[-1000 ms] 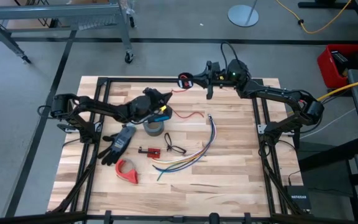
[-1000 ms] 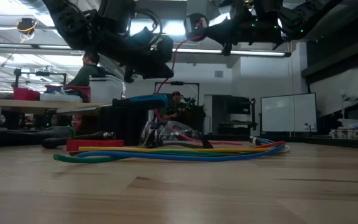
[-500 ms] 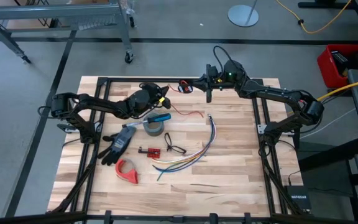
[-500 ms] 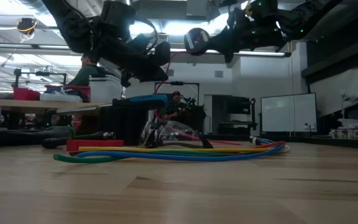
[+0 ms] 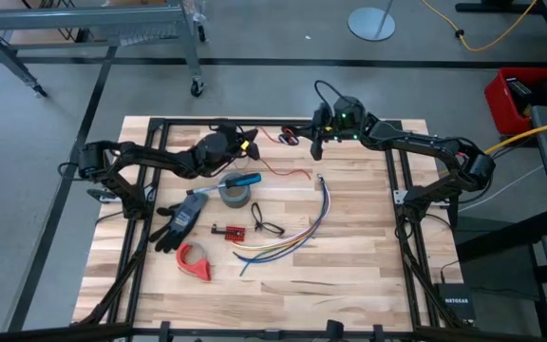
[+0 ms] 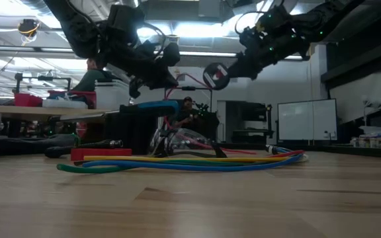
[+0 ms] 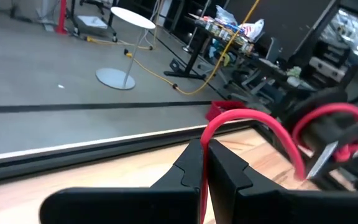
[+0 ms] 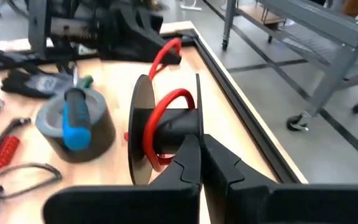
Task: Coil cords
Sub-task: Coil the red wire on the spool
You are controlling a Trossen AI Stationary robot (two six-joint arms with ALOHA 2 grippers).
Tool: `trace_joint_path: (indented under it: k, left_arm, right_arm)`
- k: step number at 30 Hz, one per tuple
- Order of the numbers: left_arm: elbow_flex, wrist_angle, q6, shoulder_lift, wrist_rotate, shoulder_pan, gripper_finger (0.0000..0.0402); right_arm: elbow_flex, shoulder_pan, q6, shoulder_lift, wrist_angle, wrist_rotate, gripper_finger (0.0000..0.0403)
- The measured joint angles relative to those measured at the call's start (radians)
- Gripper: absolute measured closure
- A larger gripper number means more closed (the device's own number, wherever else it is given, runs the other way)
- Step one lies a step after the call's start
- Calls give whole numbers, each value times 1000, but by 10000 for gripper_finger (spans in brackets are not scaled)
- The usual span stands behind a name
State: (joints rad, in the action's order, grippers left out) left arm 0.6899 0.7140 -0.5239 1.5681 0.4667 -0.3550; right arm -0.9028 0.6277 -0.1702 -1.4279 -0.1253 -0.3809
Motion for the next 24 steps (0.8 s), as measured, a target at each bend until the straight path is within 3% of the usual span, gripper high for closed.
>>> trace_joint_path:
  k: [9, 20, 24]
  left_arm:
    - [17, -1, -91, 0, -55, -67, 401]
    - [127, -2, -106, 0, -195, -66, 401]
    - [160, -2, -105, 0, -217, -36, 401]
  right_arm:
    - [0, -14, -48, 0, 24, -10, 402]
    - [0, -107, -100, 0, 76, 349, 402]
    - [0, -114, -83, 0, 65, 428, 402]
